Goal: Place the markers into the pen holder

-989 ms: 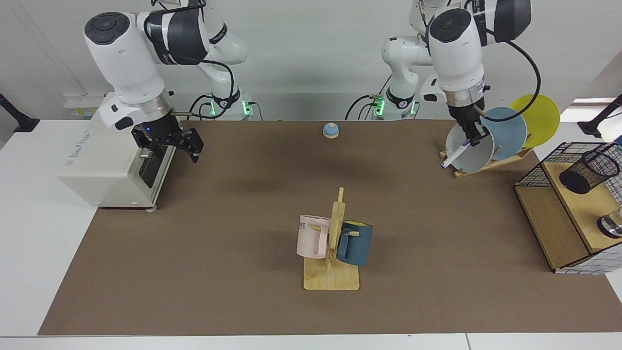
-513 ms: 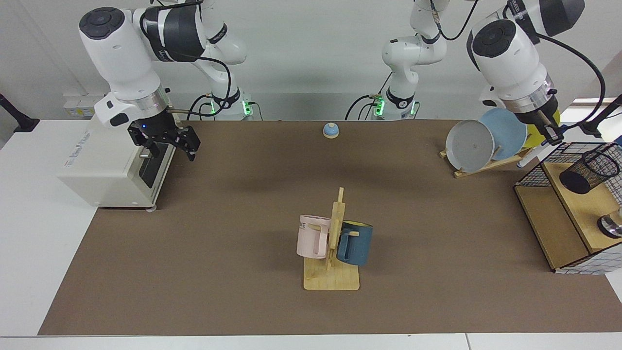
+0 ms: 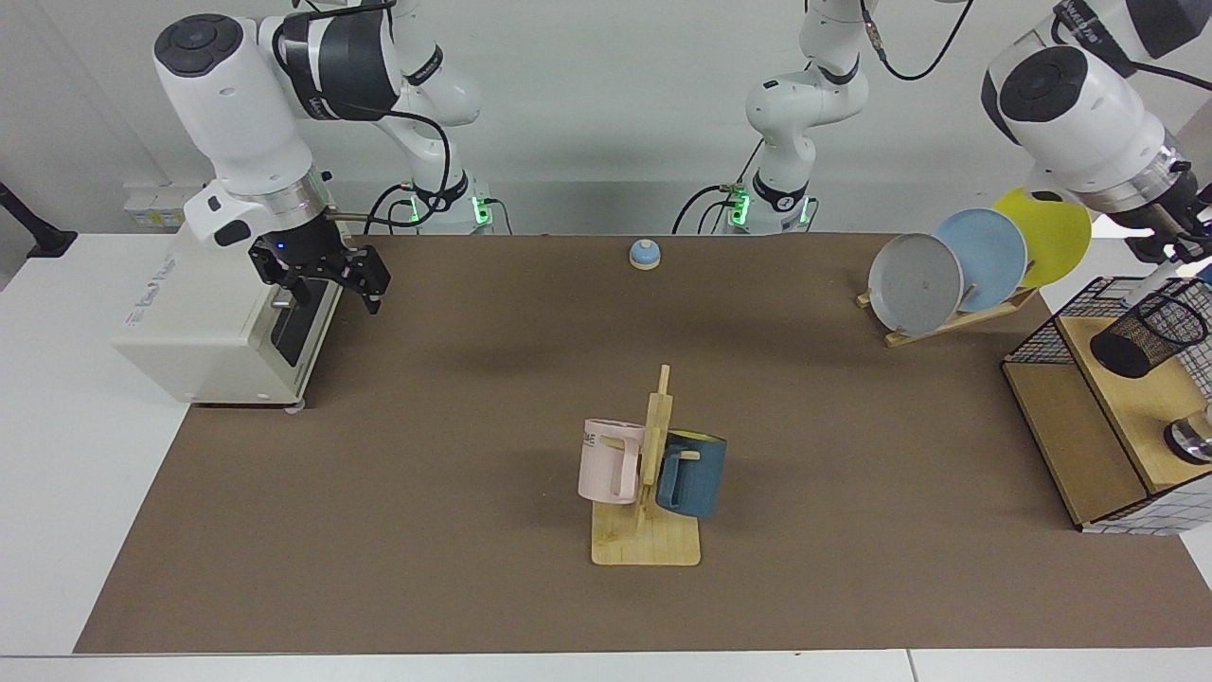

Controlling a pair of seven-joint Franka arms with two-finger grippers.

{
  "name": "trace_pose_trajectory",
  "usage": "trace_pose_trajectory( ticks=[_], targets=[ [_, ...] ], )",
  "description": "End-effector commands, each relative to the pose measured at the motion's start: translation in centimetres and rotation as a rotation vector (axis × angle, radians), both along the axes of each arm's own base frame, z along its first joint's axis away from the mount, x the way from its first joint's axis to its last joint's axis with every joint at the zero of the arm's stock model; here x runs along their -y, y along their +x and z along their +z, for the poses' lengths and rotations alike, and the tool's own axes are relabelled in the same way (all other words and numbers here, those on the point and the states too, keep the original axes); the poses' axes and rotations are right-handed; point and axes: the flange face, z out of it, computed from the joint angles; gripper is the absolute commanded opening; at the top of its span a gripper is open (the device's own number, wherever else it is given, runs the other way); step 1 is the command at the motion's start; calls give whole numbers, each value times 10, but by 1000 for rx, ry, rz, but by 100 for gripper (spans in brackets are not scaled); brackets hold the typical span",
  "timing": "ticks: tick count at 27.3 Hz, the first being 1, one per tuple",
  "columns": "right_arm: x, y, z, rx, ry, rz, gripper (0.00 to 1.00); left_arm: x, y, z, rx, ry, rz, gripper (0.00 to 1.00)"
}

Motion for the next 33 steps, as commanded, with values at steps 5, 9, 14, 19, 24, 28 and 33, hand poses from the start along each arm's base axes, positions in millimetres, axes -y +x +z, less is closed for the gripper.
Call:
trace_pose_trajectory(
  ticks=[5, 9, 14, 19, 24, 28, 33],
  targets=[
    [3, -3, 2, -4, 9, 14, 100, -68, -8, -2, -61, 35, -48, 0],
    [3, -3, 2, -4, 9, 14, 100, -73, -11, -21, -108, 27, -61, 0],
    [3, -3, 2, -4, 9, 14, 100, -71, -11, -29, -126, 16, -59, 0],
    [3, -3, 2, -4, 9, 14, 100, -70, -12, -40, -151, 4, -68, 0],
    [4, -3, 2, -4, 9, 13, 100, -69, -12, -50, -171, -18, -74, 0],
    [3, -3, 2, -4, 9, 14, 100, -65, -13, -62, -191, -26, -83, 0],
    [3, -3, 2, -4, 9, 14, 100, -63, -11, -80, -212, -32, -98, 0]
  ],
)
